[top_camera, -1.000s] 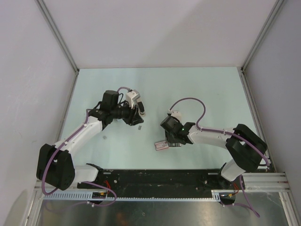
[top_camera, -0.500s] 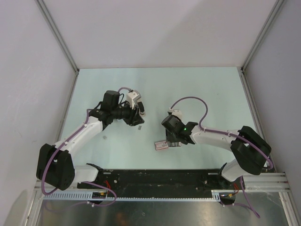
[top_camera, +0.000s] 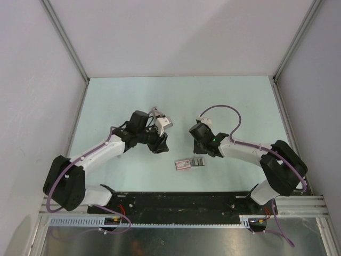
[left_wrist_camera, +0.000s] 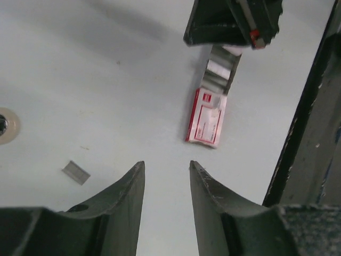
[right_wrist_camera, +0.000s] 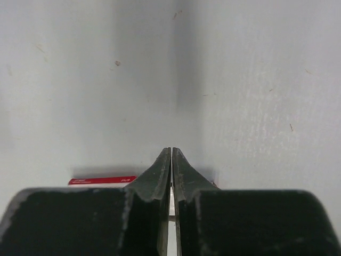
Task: Unload the staples from the stapler
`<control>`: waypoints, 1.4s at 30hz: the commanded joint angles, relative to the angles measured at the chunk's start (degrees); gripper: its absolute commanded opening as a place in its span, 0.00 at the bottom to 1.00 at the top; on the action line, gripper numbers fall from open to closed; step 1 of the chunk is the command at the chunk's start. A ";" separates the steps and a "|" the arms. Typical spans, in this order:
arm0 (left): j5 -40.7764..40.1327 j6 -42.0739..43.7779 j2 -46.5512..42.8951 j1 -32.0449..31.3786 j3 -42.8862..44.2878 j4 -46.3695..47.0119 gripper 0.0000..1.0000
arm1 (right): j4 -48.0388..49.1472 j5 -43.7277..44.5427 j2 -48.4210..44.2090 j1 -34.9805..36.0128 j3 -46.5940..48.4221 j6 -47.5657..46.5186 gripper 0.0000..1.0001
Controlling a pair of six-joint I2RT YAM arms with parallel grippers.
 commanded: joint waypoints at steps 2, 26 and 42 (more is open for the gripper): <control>-2.88 11.44 2.33 -2.28 -1.98 -0.54 0.44 | 1.12 0.50 2.76 0.16 0.34 -1.23 0.06; -8.13 14.65 14.43 -9.12 1.89 -1.02 0.43 | -1.52 0.96 3.24 3.94 -0.87 0.30 0.00; -8.60 13.72 13.94 -10.77 1.88 -0.99 0.43 | -2.48 1.24 0.94 4.69 -1.62 1.45 0.02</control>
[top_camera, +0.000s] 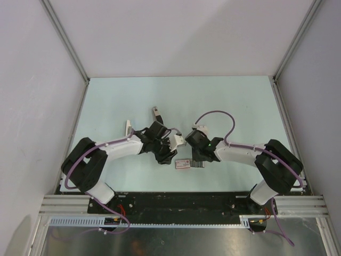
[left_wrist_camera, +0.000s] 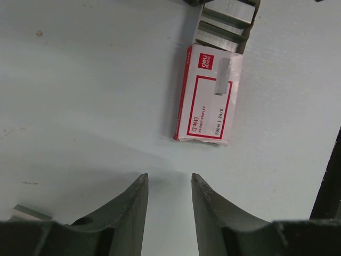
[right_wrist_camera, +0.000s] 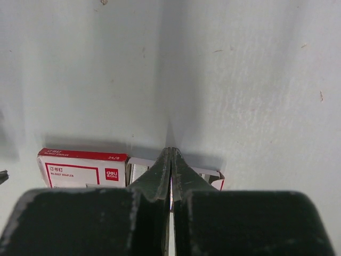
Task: Unload the staples from the stapler
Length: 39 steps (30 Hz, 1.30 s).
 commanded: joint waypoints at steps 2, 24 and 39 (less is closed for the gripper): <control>0.01 0.20 -0.41 -1.43 1.95 0.50 0.43 | 0.34 0.85 -2.62 -0.13 -0.14 0.91 0.03; -4.36 0.36 4.40 -5.16 5.09 0.47 0.42 | 0.44 -14.70 -19.18 -11.73 -13.01 8.90 0.28; -6.91 0.45 5.83 -5.71 6.12 0.49 0.42 | 12.10 -26.66 -19.44 -18.04 -19.37 12.87 0.30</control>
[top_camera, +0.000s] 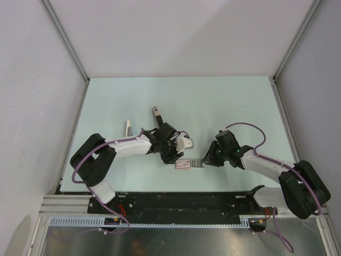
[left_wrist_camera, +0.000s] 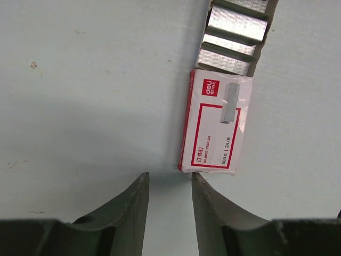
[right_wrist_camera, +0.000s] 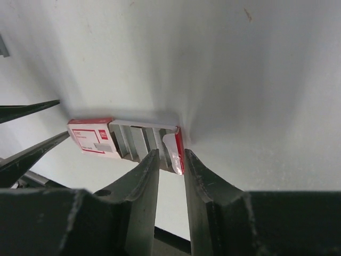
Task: Unload the staples from the stapler
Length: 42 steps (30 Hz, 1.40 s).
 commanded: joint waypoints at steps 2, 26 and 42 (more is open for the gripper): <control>-1.14 0.54 0.62 -0.50 1.78 0.45 0.42 | 4.66 -3.33 -1.37 -1.23 -1.17 1.51 0.28; -1.31 0.76 2.29 -0.62 4.16 0.41 0.42 | 11.81 -6.64 4.64 -2.19 -1.74 0.90 0.20; -1.84 0.75 1.53 -0.84 3.48 0.33 0.42 | 13.64 -6.88 5.19 -0.42 -1.66 1.84 0.18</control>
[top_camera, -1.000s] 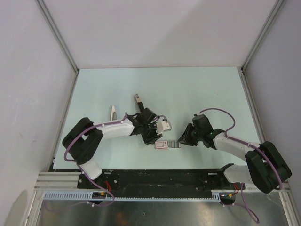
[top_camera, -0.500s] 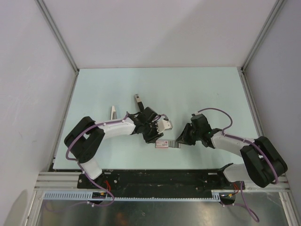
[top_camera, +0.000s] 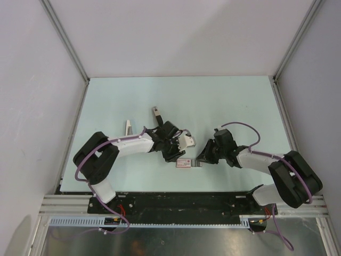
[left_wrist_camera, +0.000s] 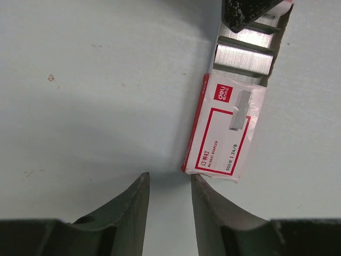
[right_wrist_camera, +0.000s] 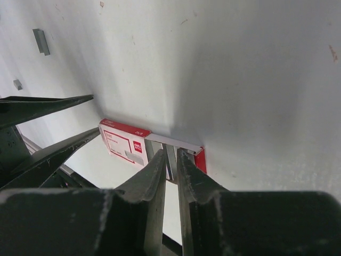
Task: Unload the staples from the stapler
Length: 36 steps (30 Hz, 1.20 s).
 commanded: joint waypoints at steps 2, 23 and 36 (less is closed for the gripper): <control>-1.09 0.54 -1.20 -0.53 0.32 0.27 0.43 | -2.20 0.45 -3.16 -0.23 -0.08 -0.04 0.19; -10.93 -4.76 -7.17 11.75 2.97 -5.31 0.61 | -7.84 3.11 -8.87 -1.28 4.40 -2.78 0.30; -12.81 -15.51 0.58 14.79 7.03 -4.98 0.61 | -10.03 6.42 -10.31 -0.88 4.44 -4.62 0.34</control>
